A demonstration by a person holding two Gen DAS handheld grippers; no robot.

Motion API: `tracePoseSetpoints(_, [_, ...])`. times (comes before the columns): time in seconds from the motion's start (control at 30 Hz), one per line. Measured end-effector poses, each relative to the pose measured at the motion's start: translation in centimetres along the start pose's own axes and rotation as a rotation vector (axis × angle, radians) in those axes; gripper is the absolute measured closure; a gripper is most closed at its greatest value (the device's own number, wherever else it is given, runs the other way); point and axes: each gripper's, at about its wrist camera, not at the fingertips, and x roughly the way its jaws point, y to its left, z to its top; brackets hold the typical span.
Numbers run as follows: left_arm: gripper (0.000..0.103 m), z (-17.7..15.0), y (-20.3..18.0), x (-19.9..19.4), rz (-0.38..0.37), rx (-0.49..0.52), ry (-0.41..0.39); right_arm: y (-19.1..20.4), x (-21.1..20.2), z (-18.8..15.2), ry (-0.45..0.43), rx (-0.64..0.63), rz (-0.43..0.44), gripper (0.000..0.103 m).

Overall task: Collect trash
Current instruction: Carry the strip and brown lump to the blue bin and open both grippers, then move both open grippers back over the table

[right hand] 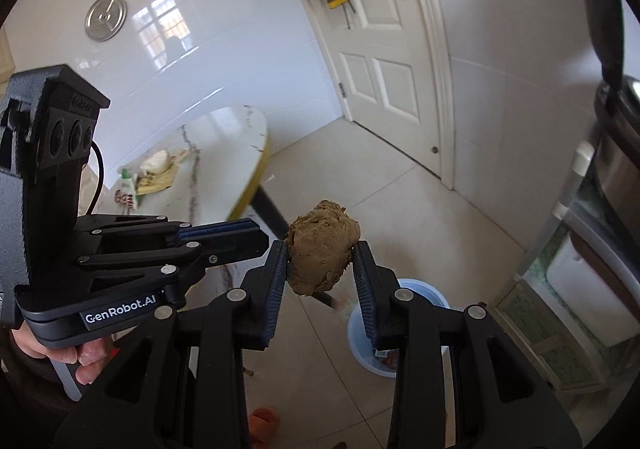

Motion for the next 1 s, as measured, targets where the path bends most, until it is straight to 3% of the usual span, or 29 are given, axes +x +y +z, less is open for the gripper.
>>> tracePoseSetpoints(0.13, [0.096,1.4,-0.8,2.5,0.063,0.010,0.030,-2.2,1.2,-0.2,0.023,0.039,-0.017,0.071])
tracePoseSetpoints(0.17, [0.090,1.6,-1.1,2.8,0.075,0.015,0.027,-2.6,1.4,-0.2,0.027,0.045,-0.018,0.071])
tracePoseSetpoints(0.27, [0.059,2.0,-1.5,3.5,0.129,0.024,0.028,-3.4,2.3,-0.4,0.038,0.064,-0.016,0.067])
tracePoseSetpoints(0.3, [0.054,2.1,-1.6,3.5,0.148,0.024,0.016,-3.6,2.5,-0.4,0.036,0.070,-0.022,0.065])
tracePoseSetpoints(0.4, [0.052,2.4,-1.4,3.3,0.173,0.009,0.000,-3.9,2.7,-0.2,0.032,0.082,-0.033,0.053])
tracePoseSetpoints(0.57, [0.043,2.3,-1.3,2.0,0.189,-0.008,-0.037,-3.0,1.4,0.4,0.002,0.065,-0.050,0.048])
tracePoseSetpoints(0.73, [0.034,-0.5,-0.5,-3.4,0.202,-0.027,-0.113,0.1,-1.1,1.3,-0.040,0.004,-0.059,0.041])
tracePoseSetpoints(0.8, [0.022,-2.0,0.4,-6.1,0.219,-0.033,-0.153,2.0,-2.0,1.8,-0.062,-0.030,-0.058,0.039])
tracePoseSetpoints(1.0, [0.007,-6.4,5.0,-13.3,0.315,-0.087,-0.236,9.1,-2.7,3.2,-0.096,-0.148,-0.028,0.033])
